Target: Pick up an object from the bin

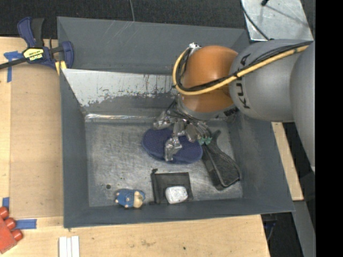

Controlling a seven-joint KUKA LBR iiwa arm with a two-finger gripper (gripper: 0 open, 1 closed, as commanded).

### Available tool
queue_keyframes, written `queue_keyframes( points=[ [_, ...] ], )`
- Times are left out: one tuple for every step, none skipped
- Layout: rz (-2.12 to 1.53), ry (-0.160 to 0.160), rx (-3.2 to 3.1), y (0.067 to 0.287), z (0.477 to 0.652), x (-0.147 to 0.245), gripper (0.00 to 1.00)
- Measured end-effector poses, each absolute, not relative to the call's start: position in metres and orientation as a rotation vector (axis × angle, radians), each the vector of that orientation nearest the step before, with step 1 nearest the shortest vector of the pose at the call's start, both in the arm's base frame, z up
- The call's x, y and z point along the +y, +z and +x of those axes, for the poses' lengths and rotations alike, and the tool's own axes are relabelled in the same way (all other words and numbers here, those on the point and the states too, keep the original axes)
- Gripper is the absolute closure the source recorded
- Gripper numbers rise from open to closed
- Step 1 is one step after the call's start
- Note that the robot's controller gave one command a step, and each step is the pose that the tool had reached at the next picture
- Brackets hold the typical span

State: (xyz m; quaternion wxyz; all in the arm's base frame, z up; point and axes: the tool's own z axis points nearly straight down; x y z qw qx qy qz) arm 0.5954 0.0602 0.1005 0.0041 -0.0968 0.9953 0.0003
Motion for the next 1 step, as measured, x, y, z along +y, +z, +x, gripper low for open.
queue_keyframes(
  points=[
    [-0.276,0.001,3.116,0.2110,0.6025,0.0746,1.00]
  ],
)
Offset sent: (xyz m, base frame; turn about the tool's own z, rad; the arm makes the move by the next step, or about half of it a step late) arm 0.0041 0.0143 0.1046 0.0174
